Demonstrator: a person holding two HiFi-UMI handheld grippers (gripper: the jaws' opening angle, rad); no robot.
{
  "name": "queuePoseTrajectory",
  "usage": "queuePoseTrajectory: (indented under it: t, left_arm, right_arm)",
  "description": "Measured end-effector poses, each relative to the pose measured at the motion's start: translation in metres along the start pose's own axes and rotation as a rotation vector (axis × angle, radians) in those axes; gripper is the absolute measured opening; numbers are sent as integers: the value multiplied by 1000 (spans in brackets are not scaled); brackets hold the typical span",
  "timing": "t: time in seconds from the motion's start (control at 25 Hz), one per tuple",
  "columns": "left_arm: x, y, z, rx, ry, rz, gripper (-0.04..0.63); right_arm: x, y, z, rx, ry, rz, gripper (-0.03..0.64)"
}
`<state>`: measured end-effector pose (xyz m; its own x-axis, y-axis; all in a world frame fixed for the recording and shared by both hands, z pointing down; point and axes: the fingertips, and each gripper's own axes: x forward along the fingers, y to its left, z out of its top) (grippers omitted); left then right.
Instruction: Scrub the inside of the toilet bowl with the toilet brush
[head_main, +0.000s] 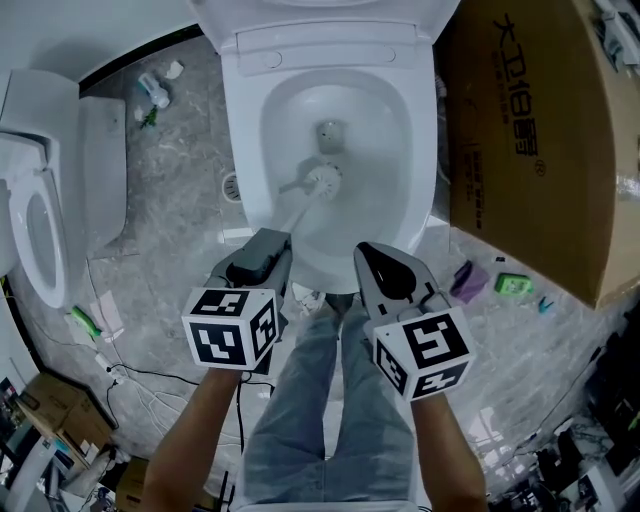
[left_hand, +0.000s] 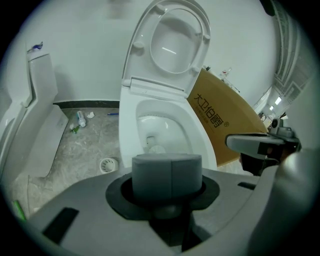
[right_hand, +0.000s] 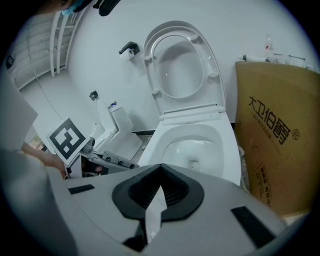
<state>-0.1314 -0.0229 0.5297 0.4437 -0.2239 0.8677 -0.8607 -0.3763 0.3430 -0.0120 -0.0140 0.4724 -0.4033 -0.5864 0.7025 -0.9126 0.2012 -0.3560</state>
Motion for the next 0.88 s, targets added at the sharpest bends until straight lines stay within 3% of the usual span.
queuePoseTrajectory:
  t: [0.36,0.88]
  left_arm:
    - [13,-22,-7,31,29,-30,153]
    - [35,-39,23,32,-1,-43,153]
  right_arm:
    - [-4,-11,-3,15,-4,-13,-2]
    - [-4,-23,-3,30,1,-23,-1]
